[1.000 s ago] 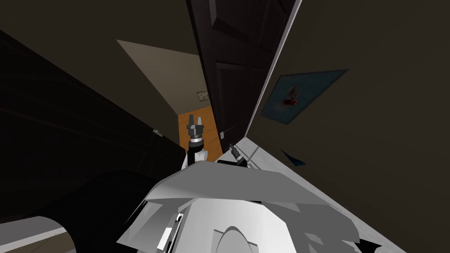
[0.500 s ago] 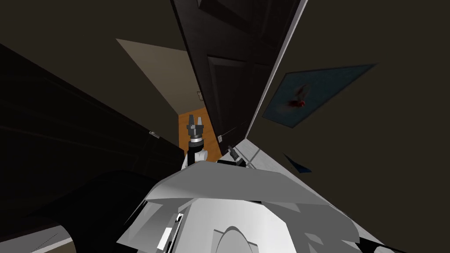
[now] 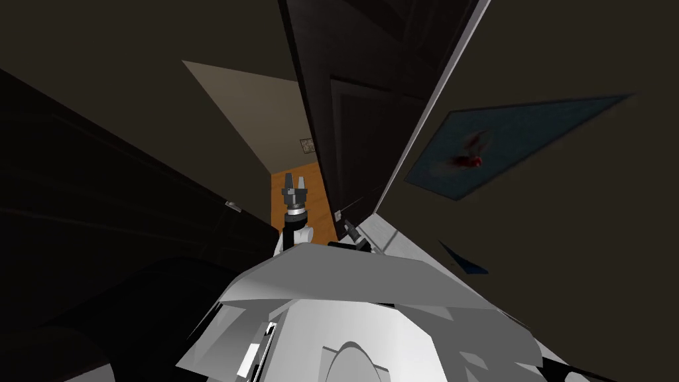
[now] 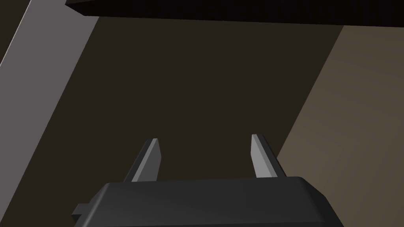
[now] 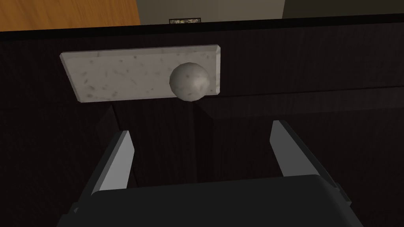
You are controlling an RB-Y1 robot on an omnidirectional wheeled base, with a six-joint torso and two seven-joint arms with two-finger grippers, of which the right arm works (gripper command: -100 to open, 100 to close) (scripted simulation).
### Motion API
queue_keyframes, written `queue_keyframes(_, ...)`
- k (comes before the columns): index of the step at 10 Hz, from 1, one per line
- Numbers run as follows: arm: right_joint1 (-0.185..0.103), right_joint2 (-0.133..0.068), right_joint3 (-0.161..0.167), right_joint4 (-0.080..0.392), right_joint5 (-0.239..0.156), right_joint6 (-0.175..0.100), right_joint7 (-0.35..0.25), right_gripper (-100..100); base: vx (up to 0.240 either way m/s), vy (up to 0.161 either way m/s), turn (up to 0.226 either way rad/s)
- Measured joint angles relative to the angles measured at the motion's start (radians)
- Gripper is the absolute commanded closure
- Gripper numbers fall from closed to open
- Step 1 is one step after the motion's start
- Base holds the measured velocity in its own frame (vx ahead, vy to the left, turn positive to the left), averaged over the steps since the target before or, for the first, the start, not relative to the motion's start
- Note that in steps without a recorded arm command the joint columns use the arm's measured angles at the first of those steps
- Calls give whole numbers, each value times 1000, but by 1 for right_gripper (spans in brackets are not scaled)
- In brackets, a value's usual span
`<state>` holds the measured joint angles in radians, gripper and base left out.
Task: Push the door open
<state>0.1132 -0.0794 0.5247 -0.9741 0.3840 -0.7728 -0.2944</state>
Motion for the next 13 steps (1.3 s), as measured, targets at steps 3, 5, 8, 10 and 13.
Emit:
queue_keyframes(3, -9, 15, -7, 18, -7, 1, 8, -100, 179, 143, 43)
queue_keyframes(5, -13, 22, -10, 25, -9, 0, 12, 100, 33, 25, -2)
queue_keyframes(8, -12, 21, -10, 24, -9, 0, 11, 100, -25, -19, 1)
queue_keyframes(10, -12, 21, -10, 24, -9, 0, 11, 100, -4, -2, 0)
queue_keyframes(13, -7, 17, -33, 15, -21, 11, 25, -100, -184, 17, -160)
